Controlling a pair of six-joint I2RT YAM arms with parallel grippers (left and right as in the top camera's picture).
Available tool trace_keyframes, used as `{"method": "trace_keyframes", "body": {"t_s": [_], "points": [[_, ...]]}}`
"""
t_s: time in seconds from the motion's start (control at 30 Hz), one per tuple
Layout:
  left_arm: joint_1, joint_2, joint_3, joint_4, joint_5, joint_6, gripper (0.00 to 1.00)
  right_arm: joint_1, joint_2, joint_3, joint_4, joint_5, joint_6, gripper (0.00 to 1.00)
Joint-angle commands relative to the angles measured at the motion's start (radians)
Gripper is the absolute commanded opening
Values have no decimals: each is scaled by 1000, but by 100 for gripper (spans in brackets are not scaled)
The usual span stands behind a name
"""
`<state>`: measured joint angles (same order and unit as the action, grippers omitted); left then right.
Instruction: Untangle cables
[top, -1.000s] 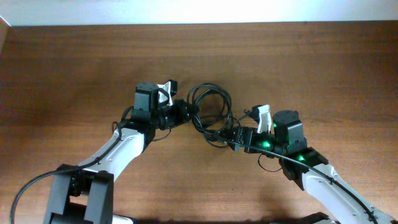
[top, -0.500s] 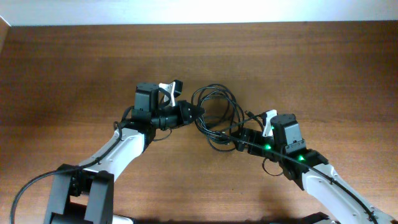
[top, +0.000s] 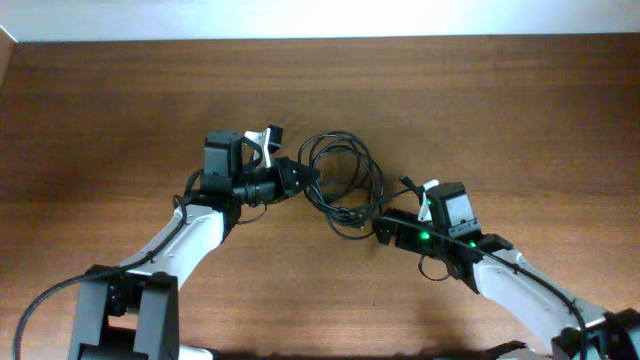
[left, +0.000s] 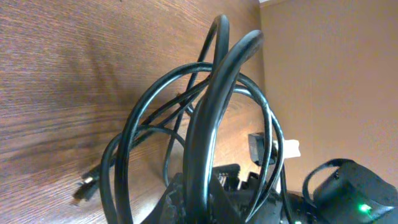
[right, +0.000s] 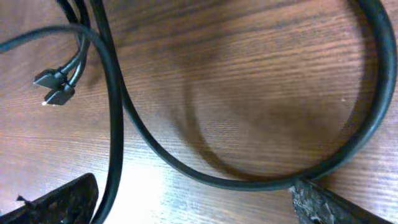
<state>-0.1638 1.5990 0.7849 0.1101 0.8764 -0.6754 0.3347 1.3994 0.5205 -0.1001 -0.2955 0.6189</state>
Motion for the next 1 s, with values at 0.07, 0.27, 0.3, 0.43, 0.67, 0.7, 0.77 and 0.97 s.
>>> {"method": "trace_keyframes", "body": {"t_s": [0.07,0.27,0.3,0.43,0.67,0.7,0.77,0.97], "points": [[5,3,1,6,35,-13,0,6,29,6,14,-6,-12,99],[5,3,1,-26,-127,-13,0,6,29,6,75,-99,-12,99],[5,3,1,-34,-157,-13,0,6,29,6,76,-105,-11,99],[5,3,1,-60,-265,-13,0,6,28,6,96,-143,-12,99],[1,3,1,-61,-248,3,0,6,28,6,173,-238,-11,99],[-6,3,1,-57,-222,39,0,6,28,6,182,-249,-11,99],[-38,3,1,-39,-194,102,0,6,28,6,194,-250,-12,99],[-105,3,1,7,-103,132,0,6,28,6,164,-162,-12,99]]}}
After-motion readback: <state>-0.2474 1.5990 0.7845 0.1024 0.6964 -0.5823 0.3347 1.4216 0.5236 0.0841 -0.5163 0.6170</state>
